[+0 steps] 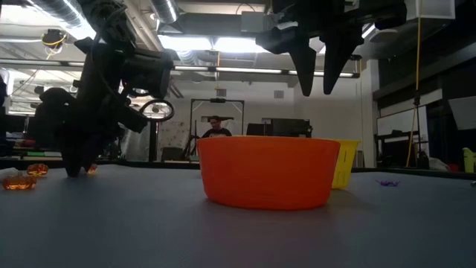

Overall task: Sort Halloween decoration
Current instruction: Put the white ghost toy into the red bin

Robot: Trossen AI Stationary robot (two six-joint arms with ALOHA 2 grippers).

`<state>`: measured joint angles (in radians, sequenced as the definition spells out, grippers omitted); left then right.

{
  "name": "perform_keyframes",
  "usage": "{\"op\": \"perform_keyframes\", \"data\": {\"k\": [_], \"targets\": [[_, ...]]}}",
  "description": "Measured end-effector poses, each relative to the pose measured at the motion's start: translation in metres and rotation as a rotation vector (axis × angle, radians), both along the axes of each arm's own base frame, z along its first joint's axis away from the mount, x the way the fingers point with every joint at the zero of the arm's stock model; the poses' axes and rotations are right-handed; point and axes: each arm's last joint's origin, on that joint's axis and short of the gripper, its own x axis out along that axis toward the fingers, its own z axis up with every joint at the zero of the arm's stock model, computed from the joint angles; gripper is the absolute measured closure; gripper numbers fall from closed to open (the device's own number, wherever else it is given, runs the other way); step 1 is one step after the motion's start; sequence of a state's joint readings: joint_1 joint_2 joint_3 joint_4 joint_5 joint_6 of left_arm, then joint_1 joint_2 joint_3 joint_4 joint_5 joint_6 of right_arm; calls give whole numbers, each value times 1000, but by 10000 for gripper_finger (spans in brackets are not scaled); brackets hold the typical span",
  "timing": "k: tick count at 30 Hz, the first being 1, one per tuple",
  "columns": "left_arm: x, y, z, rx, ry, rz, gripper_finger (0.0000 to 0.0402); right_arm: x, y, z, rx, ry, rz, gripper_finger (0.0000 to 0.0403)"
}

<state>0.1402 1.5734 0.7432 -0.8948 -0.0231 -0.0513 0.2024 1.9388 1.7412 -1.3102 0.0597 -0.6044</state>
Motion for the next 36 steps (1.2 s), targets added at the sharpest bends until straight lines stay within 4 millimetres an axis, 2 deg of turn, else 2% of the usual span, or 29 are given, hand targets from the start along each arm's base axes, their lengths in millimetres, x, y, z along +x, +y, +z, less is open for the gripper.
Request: {"op": "perform_keyframes", "data": {"k": [9,21,36], "targets": [[-1,0,0,-1,7,2,272,0,0,0,0,0,0,276],[-1,0,-1,2,12,1,303,0,0,0,1,-3,0,276],[-1,0,-1,9,12,0,316,0,0,0,1,-3,-1,276]]}}
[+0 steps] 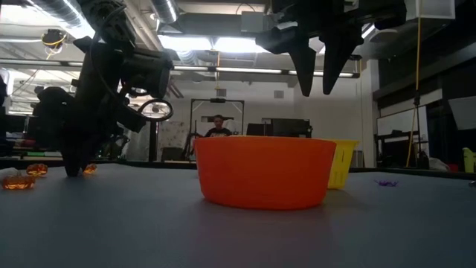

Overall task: Sort Halloween decoration
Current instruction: Put the white ghost toy into the red bin

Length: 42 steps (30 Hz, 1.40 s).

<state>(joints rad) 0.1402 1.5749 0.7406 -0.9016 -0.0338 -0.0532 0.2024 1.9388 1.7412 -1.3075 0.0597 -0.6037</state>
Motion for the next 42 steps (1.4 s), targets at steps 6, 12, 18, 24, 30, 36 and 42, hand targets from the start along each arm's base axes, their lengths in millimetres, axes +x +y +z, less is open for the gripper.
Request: {"op": "perform_keyframes", "data": {"k": [6,12,18,24,30,36,42], "targets": [[0,0,0,0,0,0,316,0,0,0,0,0,0,276],[0,0,0,1,0,0,327,0,0,0,0,0,0,276],[0,0,0,4,0,-1,335,0,0,0,0,0,0,276],[0,0,0,4,0,-1,336,0,0,0,0,0,0,276],[0,0,0,4,-1,-1,337,0,0,0,0,0,0,276],[2,1,1,4,-2,-1,337,0,0,0,0,0,0,276],[15,4,12,36,-49,-2,340,0,0,0,0,0,0,276]]}}
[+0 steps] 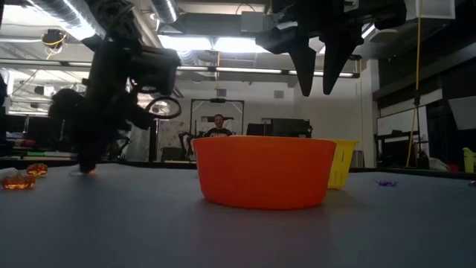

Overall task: Sort Halloween decoration
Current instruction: Put the white ghost toy into the red bin

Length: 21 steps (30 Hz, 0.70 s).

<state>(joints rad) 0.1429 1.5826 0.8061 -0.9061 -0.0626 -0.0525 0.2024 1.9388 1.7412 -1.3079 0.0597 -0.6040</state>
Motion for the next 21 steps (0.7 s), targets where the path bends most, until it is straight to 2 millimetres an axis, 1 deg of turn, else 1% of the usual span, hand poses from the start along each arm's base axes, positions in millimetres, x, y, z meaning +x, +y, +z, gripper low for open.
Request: {"op": "perform_keyframes", "data": {"k": [4,10,14,17,21], "targets": [[5,0,4,1,-22,-1,344,0,0,0,0,0,0,276],[5,0,5,-7,-24,-1,372,0,0,0,0,0,-1,276],[5,0,5,-10,-26,-1,381,0,0,0,0,0,0,276],[5,0,6,-13,-29,0,375,0,0,0,0,0,0,276],[5,0,6,-18,-32,29,343,0,0,0,0,0,0,276]]}}
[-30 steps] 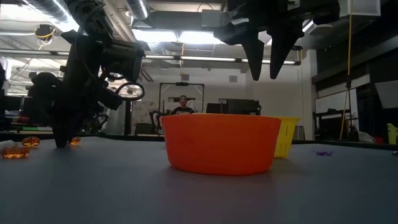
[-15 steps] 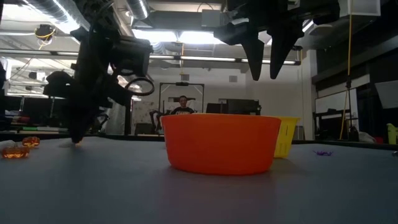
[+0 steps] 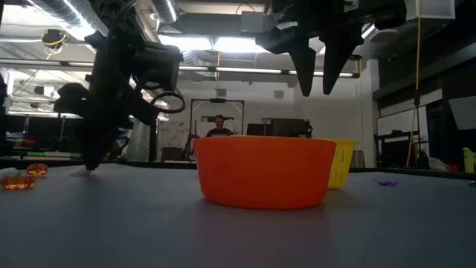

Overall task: Sort Halloween decoration
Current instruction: Put the white ghost toy into the red bin

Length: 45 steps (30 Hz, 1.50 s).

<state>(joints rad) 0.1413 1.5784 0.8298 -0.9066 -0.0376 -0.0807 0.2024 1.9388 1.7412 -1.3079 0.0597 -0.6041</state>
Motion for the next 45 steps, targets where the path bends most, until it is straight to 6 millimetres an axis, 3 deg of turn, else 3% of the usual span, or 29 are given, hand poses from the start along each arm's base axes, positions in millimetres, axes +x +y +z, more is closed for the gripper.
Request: {"op": "perform_keyframes", "data": {"k": [6,10,34,45], "targets": [[0,0,0,2,-1,18,284,0,0,0,0,0,0,276],[0,0,1,6,0,17,266,0,0,0,0,0,0,276],[-6,0,2,43,62,73,262,0,0,0,0,0,0,276],[-14,-1,-12,43,53,98,262,0,0,0,0,0,0,276]]}}
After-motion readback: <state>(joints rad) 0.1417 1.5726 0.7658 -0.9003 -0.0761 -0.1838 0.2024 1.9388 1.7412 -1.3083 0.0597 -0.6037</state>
